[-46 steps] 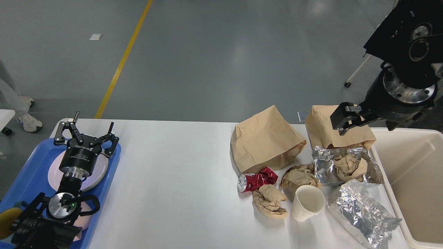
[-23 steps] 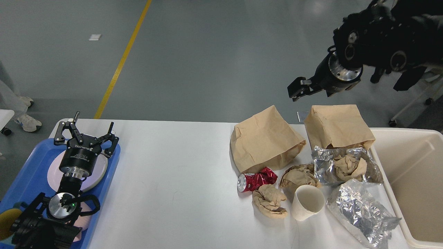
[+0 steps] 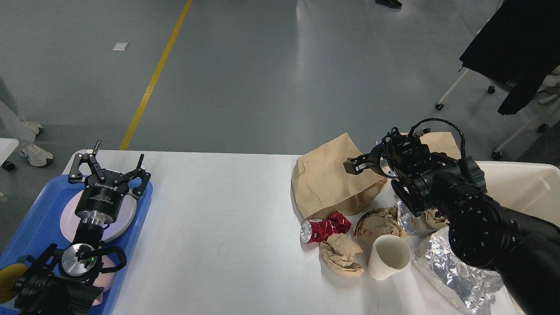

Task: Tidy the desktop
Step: 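Lower the right gripper onto the crumpled paper near the bags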

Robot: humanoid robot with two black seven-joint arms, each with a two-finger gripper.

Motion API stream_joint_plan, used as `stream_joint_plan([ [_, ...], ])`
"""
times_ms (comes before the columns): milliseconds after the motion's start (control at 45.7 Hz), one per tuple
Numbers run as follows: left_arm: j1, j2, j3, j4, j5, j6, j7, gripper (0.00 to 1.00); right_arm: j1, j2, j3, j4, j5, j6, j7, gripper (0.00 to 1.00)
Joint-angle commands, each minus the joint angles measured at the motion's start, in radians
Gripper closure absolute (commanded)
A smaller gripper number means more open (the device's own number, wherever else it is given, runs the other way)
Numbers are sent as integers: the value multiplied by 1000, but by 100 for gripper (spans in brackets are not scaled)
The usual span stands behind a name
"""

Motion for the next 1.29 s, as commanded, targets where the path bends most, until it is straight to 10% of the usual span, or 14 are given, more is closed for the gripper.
stream_joint_plan([
  [0,0,0,0,1,0,1,-1,3,-55,2,-3,-15,-1,-41,-1,0],
  [1270,0,0,0,0,0,0,0,3,-183,31,95,-13,16,-149,-6,7],
])
